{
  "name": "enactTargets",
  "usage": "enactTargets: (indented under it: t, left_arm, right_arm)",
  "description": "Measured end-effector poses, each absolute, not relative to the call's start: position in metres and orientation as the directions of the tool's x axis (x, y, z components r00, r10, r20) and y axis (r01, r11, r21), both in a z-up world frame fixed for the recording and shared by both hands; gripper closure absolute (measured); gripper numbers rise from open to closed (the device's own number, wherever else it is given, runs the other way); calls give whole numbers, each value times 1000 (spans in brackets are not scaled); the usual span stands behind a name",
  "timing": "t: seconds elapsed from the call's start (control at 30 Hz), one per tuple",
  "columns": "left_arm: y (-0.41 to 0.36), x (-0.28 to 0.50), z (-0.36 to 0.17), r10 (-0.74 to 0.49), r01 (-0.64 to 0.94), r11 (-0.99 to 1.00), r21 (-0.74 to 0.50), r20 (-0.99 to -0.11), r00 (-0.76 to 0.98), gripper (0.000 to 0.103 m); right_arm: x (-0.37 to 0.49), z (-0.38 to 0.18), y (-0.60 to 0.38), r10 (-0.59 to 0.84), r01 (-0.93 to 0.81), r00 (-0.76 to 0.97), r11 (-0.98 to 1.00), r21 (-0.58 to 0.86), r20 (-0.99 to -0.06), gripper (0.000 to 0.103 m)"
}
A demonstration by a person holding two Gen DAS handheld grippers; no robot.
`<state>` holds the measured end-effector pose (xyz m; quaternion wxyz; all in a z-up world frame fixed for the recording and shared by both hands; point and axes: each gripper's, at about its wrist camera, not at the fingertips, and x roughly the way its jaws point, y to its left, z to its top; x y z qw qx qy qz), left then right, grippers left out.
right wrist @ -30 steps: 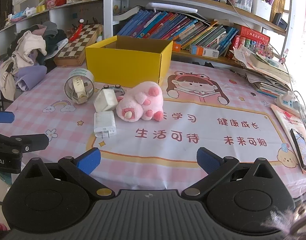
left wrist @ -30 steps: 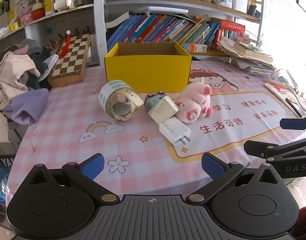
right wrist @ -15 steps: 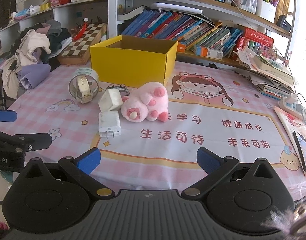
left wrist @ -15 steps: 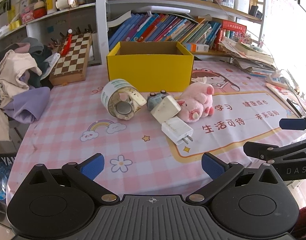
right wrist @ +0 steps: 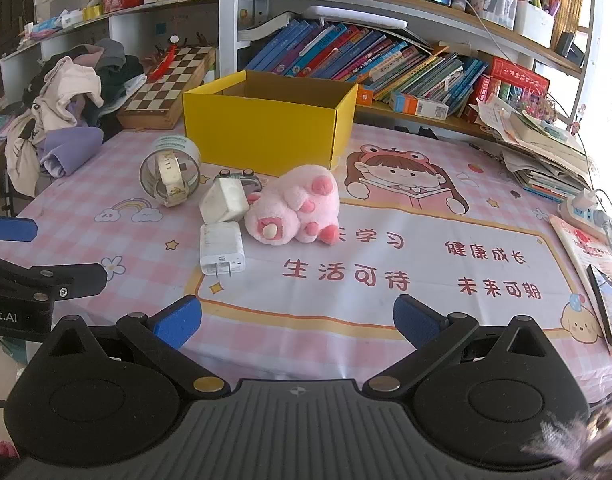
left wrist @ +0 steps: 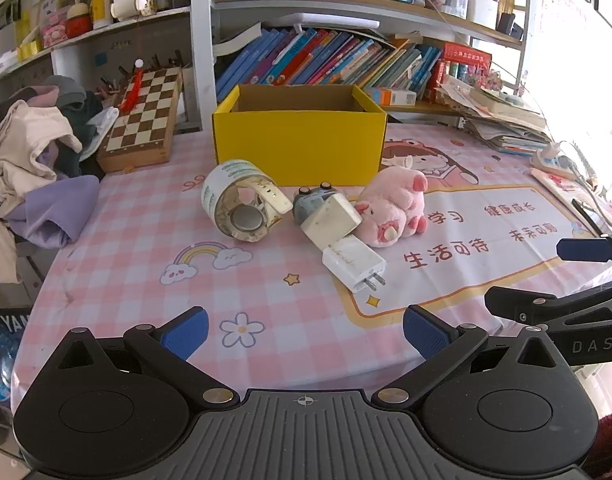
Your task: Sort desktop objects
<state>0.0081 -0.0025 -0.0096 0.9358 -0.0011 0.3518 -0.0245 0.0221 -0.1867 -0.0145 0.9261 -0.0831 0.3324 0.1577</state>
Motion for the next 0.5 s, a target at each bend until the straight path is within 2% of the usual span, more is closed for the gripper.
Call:
enactTargets:
  t: [0.5]
  left_arm:
    - [-5, 8, -8, -46, 53, 999, -8, -655, 754, 0]
  right_arm:
    - [21, -14, -183, 250, -367, 721, 929, -51, -647, 0]
